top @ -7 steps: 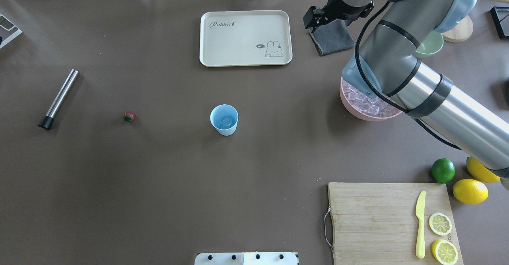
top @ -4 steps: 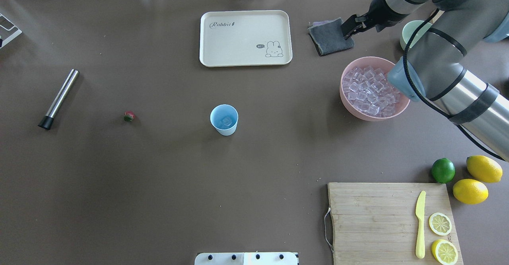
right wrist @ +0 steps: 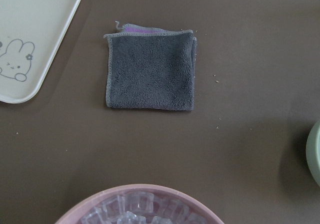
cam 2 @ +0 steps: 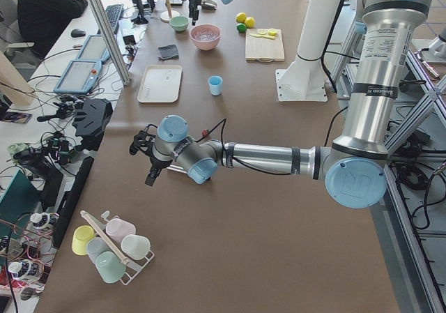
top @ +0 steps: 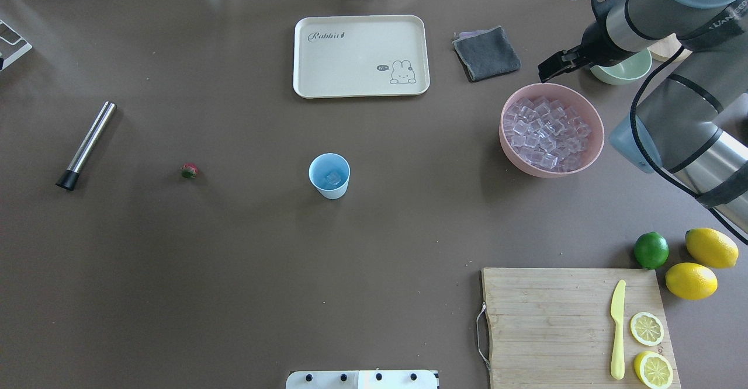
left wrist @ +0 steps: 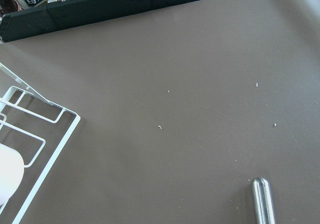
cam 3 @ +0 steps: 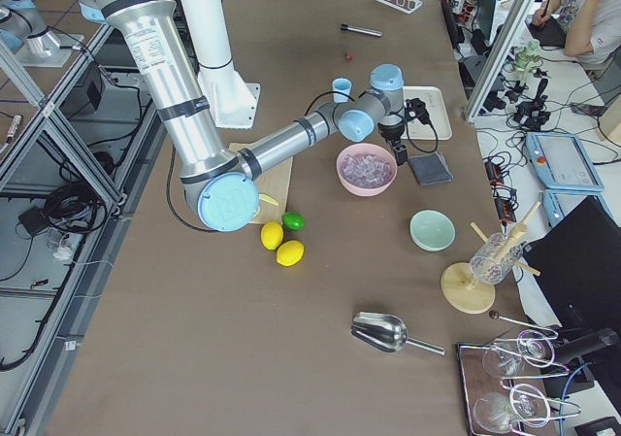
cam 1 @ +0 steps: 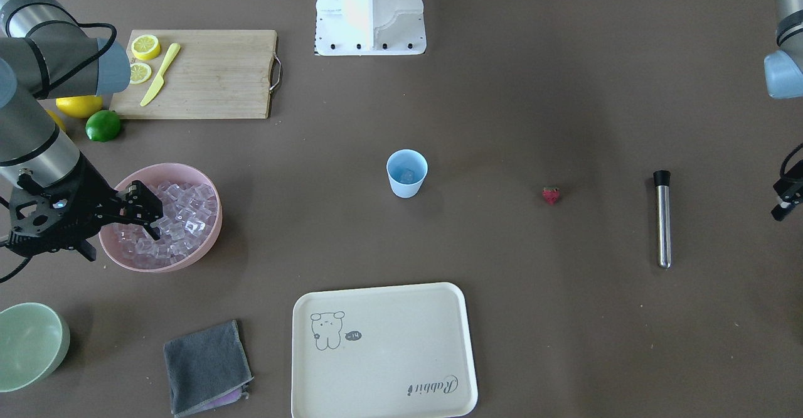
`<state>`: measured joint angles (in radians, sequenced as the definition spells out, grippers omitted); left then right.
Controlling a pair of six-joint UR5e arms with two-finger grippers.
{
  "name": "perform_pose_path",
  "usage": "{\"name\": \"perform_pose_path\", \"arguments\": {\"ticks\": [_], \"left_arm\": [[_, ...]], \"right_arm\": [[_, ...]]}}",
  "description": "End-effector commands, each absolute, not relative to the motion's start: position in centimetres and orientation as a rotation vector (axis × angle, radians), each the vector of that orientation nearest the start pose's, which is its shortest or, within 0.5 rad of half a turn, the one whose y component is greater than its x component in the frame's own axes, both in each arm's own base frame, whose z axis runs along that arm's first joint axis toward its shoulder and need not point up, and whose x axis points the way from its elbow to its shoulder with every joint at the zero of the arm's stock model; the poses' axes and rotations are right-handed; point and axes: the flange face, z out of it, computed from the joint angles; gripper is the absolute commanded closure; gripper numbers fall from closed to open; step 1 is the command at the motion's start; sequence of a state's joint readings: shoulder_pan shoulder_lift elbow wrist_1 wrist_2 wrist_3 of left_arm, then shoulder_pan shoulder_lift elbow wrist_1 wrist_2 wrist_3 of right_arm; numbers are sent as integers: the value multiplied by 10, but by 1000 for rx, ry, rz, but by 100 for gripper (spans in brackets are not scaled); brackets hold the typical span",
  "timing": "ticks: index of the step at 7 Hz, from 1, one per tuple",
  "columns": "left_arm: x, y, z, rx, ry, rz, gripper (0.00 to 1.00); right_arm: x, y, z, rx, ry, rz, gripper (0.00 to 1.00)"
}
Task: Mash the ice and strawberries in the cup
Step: 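Move the right gripper back toward the pink bowl of ice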
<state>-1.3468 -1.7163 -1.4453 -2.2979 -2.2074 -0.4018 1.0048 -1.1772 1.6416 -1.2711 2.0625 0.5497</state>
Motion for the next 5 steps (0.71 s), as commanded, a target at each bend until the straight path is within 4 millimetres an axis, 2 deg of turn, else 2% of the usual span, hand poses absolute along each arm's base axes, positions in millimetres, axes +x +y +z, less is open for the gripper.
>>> {"name": "perform_pose_path", "arguments": {"ticks": [1, 5], "left_arm": [[58, -584, 566, 498, 797, 76, 2], [58, -583, 565, 503, 799, 75, 2]], "right_arm": [[-272, -591, 381, 385, -787, -207, 1], [-270, -588, 396, 374, -770, -222, 1]]}}
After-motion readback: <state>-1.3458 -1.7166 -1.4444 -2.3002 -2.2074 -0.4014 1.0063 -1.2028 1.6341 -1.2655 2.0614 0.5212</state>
